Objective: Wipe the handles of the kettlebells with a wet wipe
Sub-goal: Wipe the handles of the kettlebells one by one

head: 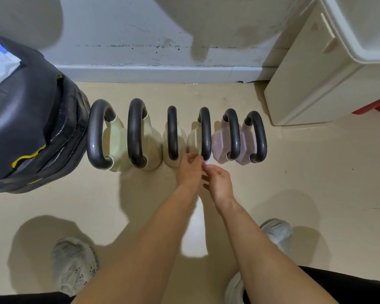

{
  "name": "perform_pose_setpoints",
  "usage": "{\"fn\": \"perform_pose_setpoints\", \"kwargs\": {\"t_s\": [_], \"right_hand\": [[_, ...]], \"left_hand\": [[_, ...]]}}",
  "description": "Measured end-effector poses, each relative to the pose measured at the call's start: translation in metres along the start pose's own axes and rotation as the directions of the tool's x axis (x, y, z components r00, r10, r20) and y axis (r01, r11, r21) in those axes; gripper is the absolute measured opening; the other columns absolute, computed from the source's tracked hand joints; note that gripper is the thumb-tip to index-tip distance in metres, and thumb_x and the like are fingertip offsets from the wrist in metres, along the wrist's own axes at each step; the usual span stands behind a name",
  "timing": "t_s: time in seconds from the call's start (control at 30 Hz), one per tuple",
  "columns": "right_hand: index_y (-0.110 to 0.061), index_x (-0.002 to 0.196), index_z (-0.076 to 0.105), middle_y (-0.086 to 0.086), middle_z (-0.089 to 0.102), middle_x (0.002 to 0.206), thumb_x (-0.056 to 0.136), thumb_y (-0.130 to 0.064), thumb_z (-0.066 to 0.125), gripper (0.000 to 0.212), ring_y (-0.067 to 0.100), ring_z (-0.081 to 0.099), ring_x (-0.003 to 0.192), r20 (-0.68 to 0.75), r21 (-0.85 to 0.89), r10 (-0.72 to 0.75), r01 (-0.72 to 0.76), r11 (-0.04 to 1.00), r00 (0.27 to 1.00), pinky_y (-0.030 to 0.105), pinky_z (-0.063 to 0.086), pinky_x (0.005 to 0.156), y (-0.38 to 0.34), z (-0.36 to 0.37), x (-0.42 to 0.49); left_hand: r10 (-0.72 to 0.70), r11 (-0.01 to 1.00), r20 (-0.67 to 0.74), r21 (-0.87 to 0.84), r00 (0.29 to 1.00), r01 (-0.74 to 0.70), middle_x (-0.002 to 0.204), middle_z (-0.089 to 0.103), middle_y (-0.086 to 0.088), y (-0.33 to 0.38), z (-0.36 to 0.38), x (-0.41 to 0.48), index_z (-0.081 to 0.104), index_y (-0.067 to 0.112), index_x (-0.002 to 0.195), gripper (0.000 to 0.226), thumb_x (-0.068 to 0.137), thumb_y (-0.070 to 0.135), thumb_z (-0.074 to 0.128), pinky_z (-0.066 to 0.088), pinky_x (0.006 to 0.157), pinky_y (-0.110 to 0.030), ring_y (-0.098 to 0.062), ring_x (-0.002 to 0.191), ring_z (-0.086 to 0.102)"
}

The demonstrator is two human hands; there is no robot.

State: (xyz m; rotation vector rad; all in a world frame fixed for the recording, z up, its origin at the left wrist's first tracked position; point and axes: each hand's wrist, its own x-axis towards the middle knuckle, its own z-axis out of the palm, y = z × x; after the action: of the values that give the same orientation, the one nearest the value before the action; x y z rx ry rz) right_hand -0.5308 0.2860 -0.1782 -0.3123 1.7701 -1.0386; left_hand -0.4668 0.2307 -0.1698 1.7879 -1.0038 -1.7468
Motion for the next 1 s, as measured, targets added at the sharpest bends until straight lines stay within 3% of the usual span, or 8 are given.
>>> {"fn": "perform_pose_setpoints", "kwargs": {"t_s": [0.1, 0.2, 0.37, 0.43, 0.67, 0.87, 0.93, 1.0], "right_hand": [[-0.013, 0.092, 0.077, 0.012, 0.075, 0.091, 0.095, -0.015, 0.057, 0.020, 0.028, 0.066, 0.086, 0.015, 0.052, 0.041, -0.041, 0.998, 0.999, 0.035, 0.048, 0.076, -0.001, -0.007, 0.001], [-0.008, 0.093, 0.071, 0.004, 0.069, 0.085, 0.092, -0.008, 0.054, 0.018, 0.022, 0.062, 0.081, 0.007, 0.073, 0.046, -0.046, 0.996, 0.999, 0.031, 0.045, 0.070, -0.005, -0.012, -0.006], [-0.018, 0.098, 0.066, 0.003, 0.065, 0.088, 0.097, -0.012, 0.051, 0.017, 0.017, 0.057, 0.078, 0.065, 0.127, 0.030, -0.038, 0.991, 0.997, 0.032, 0.046, 0.073, -0.026, -0.020, -0.021], [-0.016, 0.104, 0.067, 0.006, 0.064, 0.092, 0.097, -0.010, 0.048, 0.020, 0.017, 0.054, 0.075, 0.082, 0.137, 0.026, -0.038, 0.990, 0.996, 0.030, 0.045, 0.070, -0.031, -0.025, -0.025], [-0.016, 0.103, 0.070, -0.002, 0.070, 0.087, 0.096, -0.015, 0.051, 0.021, 0.015, 0.062, 0.070, 0.065, 0.162, 0.082, -0.092, 0.983, 0.995, 0.027, 0.050, 0.063, -0.032, -0.045, -0.042], [-0.020, 0.088, 0.065, 0.000, 0.062, 0.082, 0.089, -0.017, 0.051, 0.015, 0.023, 0.055, 0.078, -0.086, 0.050, 0.002, 0.002, 0.999, 0.996, 0.034, 0.044, 0.073, -0.044, -0.046, -0.053], [-0.022, 0.086, 0.066, -0.006, 0.063, 0.083, 0.091, -0.014, 0.051, 0.018, 0.019, 0.056, 0.080, -0.166, 0.033, -0.087, 0.094, 0.995, 0.982, 0.031, 0.044, 0.078, -0.056, -0.045, -0.060], [-0.024, 0.094, 0.067, -0.009, 0.062, 0.089, 0.095, -0.009, 0.048, 0.024, 0.010, 0.056, 0.083, -0.183, 0.061, -0.185, 0.198, 0.978, 0.966, 0.028, 0.045, 0.085, -0.070, -0.045, -0.068]], "left_hand": [[0.069, 0.985, -0.013, 0.160, 0.998, -0.066, 0.090, 0.064, 0.005, -0.005, -0.006, -0.001, 0.060, 0.019, 0.101, 0.006, 0.097, 0.022, 0.056, 0.038, 0.061, -0.016, -0.006, 0.076, 0.057], [0.088, 0.974, 0.018, 0.206, 0.996, -0.090, 0.081, 0.062, 0.007, -0.002, -0.006, -0.008, 0.063, 0.015, 0.095, 0.008, 0.095, 0.020, 0.058, 0.040, 0.062, -0.019, -0.008, 0.072, 0.056], [-0.099, 0.995, 0.000, 0.030, 0.995, 0.099, 0.103, 0.068, -0.010, 0.009, -0.001, 0.000, 0.057, 0.012, 0.107, 0.026, 0.086, 0.020, 0.070, 0.053, 0.094, -0.040, -0.028, 0.097, 0.066], [-0.116, 0.993, 0.003, 0.005, 0.993, 0.116, 0.100, 0.072, -0.015, 0.009, -0.003, 0.009, 0.066, 0.010, 0.092, 0.014, 0.081, 0.014, 0.074, 0.053, 0.096, -0.043, -0.033, 0.097, 0.069], [-0.037, 0.990, 0.100, 0.137, 0.994, 0.023, 0.091, 0.064, -0.003, 0.027, -0.017, -0.016, 0.062, 0.018, 0.095, 0.009, 0.092, 0.010, 0.058, 0.046, 0.057, -0.023, -0.017, 0.077, 0.060], [0.078, 0.994, 0.159, 0.065, 0.984, -0.089, 0.076, 0.052, -0.008, 0.046, -0.032, -0.068, 0.059, 0.012, 0.072, 0.010, 0.079, 0.017, 0.053, 0.038, 0.061, -0.027, -0.020, 0.067, 0.046], [0.097, 0.995, 0.202, 0.018, 0.975, -0.103, 0.080, 0.055, -0.011, 0.061, -0.038, -0.085, 0.061, 0.010, 0.076, 0.017, 0.068, 0.021, 0.051, 0.041, 0.069, -0.030, -0.023, 0.071, 0.050], [0.125, 0.992, 0.243, -0.006, 0.962, -0.127, 0.076, 0.057, -0.008, 0.078, -0.043, -0.098, 0.058, 0.011, 0.071, 0.010, 0.072, 0.018, 0.050, 0.045, 0.064, -0.025, -0.022, 0.065, 0.054]]}}
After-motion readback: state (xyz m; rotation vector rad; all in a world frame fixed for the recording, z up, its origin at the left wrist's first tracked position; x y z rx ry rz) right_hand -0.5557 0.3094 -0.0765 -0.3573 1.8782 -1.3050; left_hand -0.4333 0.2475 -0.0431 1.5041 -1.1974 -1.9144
